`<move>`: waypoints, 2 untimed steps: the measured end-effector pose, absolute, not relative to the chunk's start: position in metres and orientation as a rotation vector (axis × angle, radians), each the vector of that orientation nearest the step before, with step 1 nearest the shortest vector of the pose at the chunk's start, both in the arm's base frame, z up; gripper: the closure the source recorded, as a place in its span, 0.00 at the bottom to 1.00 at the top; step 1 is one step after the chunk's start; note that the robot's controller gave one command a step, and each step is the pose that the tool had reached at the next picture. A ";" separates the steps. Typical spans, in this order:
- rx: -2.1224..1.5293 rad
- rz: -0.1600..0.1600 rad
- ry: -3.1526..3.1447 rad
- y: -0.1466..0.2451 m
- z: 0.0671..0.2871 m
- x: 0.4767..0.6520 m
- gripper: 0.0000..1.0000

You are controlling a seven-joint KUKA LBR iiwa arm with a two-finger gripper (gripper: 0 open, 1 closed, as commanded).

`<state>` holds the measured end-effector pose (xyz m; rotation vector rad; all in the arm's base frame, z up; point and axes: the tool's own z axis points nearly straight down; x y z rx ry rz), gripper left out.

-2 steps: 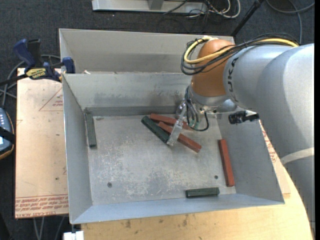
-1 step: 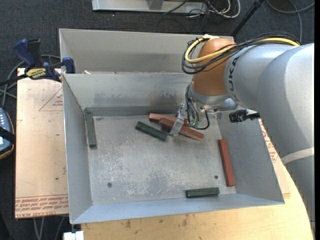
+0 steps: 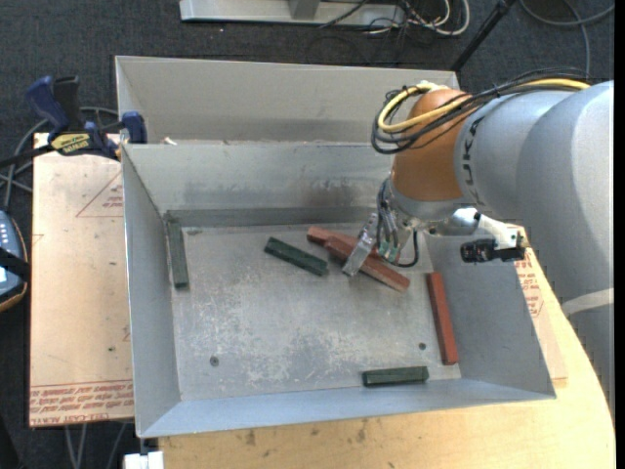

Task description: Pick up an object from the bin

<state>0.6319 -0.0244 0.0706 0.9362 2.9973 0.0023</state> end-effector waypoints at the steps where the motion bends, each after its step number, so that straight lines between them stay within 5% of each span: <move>1: 0.457 -0.003 3.104 -0.087 0.102 0.619 1.00; 2: 0.456 0.002 3.097 -0.074 0.235 0.608 1.00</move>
Offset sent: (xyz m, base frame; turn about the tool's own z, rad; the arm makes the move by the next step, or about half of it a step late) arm -0.0132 -0.0598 0.0308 -0.3171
